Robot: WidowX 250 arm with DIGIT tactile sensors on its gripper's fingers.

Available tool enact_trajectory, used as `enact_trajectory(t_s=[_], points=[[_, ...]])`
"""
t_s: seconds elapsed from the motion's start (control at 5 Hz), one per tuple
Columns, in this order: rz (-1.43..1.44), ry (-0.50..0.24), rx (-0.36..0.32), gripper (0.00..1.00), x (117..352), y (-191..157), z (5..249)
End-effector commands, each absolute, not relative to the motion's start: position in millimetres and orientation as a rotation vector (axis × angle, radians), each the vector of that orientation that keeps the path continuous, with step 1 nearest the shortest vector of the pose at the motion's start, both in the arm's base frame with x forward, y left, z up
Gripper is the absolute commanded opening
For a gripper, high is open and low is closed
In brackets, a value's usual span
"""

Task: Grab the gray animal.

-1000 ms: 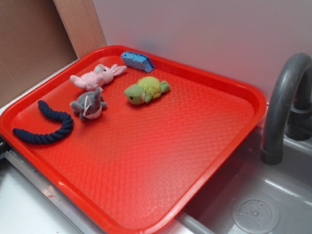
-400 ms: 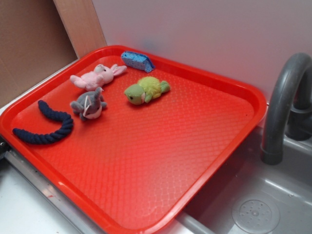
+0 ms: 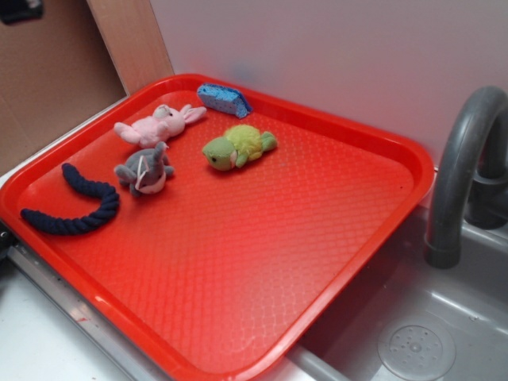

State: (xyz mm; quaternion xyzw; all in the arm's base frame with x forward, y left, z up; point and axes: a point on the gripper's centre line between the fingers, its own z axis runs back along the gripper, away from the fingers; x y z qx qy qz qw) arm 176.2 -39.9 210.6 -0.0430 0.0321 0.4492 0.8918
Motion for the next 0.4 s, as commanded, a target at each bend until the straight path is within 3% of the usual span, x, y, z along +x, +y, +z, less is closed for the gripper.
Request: enact_trajectory(t_s=[0.0, 0.2], points=[[1.457, -0.053, -0.062, 1.00, 224, -47, 158], [1.504, 0.002, -0.047, 1.00, 235, -63, 114]])
